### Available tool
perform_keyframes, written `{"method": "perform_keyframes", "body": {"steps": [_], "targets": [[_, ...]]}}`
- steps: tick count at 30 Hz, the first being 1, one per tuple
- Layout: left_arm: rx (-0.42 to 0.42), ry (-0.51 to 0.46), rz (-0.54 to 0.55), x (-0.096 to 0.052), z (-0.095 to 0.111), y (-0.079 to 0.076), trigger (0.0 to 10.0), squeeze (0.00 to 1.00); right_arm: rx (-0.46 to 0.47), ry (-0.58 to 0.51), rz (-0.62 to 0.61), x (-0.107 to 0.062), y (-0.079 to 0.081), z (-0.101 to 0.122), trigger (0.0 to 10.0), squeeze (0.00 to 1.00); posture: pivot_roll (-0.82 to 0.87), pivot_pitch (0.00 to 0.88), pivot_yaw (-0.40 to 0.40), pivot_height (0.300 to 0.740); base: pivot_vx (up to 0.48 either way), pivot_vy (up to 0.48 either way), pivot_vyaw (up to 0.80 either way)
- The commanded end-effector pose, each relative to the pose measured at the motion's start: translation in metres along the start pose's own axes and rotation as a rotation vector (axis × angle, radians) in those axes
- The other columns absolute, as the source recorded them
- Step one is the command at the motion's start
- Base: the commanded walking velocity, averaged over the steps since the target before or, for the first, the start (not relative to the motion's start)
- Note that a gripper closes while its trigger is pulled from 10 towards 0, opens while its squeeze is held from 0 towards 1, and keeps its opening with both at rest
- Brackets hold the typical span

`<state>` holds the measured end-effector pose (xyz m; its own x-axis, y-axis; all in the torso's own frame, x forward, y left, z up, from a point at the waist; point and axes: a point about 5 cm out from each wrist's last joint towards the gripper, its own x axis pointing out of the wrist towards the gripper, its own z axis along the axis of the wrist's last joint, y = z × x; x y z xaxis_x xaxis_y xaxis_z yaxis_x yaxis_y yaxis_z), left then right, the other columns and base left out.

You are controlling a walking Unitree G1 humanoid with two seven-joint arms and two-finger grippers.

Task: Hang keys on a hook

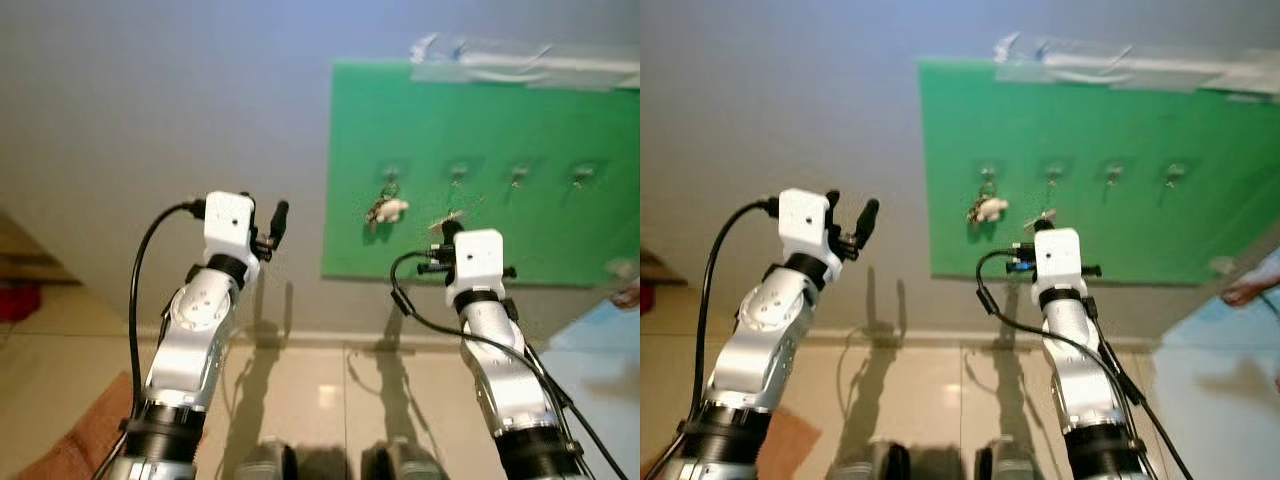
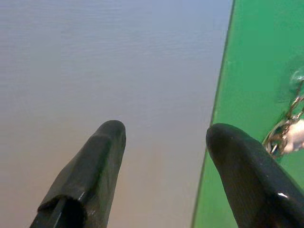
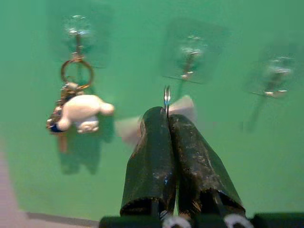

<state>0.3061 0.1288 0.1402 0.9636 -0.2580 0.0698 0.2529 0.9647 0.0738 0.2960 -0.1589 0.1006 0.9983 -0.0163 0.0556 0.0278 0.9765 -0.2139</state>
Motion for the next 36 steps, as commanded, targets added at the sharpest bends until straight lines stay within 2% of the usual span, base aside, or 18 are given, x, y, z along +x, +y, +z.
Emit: {"method": "perform_keyframes", "body": {"steps": [1,18,26,29,34,35,36], "targets": [[-0.007,-0.007,-0.042,0.0011,0.0019,-0.0100,10.0,0.00,-0.005,0.006,-0.023,-0.0020,-0.0086,-0.0017,0.0,0.00,-0.14,0.142,0.028,0.740,0.000,-0.439,0.00],[-0.004,-0.026,-0.085,-0.0013,0.0057,-0.0147,10.0,0.00,-0.010,0.005,-0.017,-0.0032,-0.0073,-0.0008,0.0,0.00,-0.14,0.154,0.026,0.740,0.000,-0.445,0.00],[-0.002,-0.020,-0.074,-0.0026,0.0036,-0.0137,10.0,0.00,-0.014,0.007,-0.004,-0.0031,-0.0062,-0.0011,0.0,0.00,-0.14,0.155,0.019,0.740,0.193,-0.408,0.00],[-0.025,-0.022,-0.059,-0.0020,0.0038,-0.0126,10.0,0.00,-0.016,0.007,0.001,-0.0016,-0.0061,0.0000,0.0,0.00,-0.14,0.153,0.015,0.740,0.170,-0.410,0.00],[-0.038,-0.025,-0.043,-0.0019,0.0043,-0.0113,10.0,0.00,-0.020,0.010,0.006,-0.0008,-0.0063,0.0002,0.0,0.00,-0.14,0.156,0.013,0.740,0.000,0.000,0.00],[-0.032,-0.023,-0.040,-0.0020,0.0042,-0.0109,10.0,0.00,-0.021,0.011,0.006,-0.0008,-0.0064,0.0001,3.4,0.00,-0.14,0.156,0.013,0.740,0.000,0.000,0.00],[-0.034,-0.026,-0.039,-0.0018,0.0045,-0.0110,10.0,0.00,-0.028,0.017,0.009,-0.0007,-0.0067,-0.0003,10.0,0.00,-0.14,0.157,0.009,0.740,0.000,0.000,0.00]]}}
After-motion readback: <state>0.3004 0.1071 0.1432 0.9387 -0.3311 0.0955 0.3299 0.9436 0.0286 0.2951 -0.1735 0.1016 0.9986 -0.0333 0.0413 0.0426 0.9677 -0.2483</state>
